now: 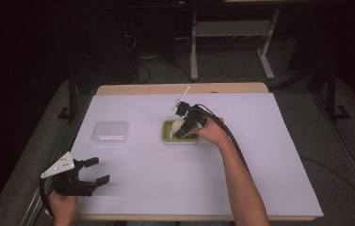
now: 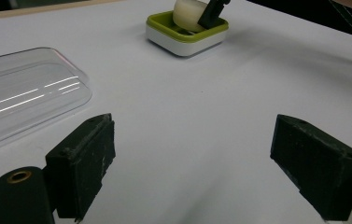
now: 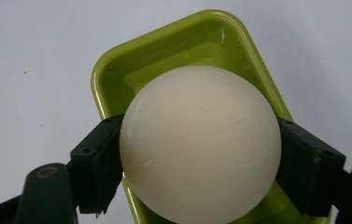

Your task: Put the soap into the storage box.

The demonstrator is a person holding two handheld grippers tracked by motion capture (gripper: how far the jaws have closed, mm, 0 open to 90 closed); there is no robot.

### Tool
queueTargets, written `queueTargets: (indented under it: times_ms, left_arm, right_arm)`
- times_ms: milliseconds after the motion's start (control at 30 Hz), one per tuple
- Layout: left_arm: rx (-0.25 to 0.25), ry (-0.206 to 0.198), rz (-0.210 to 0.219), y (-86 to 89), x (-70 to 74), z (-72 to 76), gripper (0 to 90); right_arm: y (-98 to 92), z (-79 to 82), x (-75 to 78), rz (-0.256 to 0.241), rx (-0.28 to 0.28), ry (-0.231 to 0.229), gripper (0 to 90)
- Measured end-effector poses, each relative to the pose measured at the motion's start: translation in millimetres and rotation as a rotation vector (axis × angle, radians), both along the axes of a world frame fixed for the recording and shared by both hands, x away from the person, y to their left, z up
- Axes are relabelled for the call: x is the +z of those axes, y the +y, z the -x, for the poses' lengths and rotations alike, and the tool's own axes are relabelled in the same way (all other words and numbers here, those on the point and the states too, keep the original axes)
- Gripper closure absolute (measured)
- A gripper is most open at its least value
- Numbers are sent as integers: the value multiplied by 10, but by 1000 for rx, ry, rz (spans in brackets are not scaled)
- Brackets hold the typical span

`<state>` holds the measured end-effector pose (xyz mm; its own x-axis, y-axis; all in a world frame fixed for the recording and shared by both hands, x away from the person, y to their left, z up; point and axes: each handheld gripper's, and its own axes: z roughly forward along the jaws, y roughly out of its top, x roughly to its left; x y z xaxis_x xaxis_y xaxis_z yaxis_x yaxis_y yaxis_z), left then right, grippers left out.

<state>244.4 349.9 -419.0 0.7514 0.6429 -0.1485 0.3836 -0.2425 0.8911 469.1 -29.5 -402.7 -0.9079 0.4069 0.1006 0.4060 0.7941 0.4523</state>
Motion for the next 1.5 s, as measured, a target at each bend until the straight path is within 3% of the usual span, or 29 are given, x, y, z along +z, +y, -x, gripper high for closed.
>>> queueTargets:
  times_ms: [967,1067,1333,1500]
  left_arm:
    - [-4,0,2,-14,7,7,132]
    - [-3,1,5,-21,4,5,132]
    - [-5,-3,1,-26,2,3,132]
    - [-9,2,-8,-32,1,-1,132]
  right_arm:
    - [-10,-6,-10,4,-20,3,227]
    - [-51,-6,43,-54,-26,-10,240]
    - [-172,79,121,-61,-31,-21,220]
    - [-282,112,171,-72,-34,-3,210]
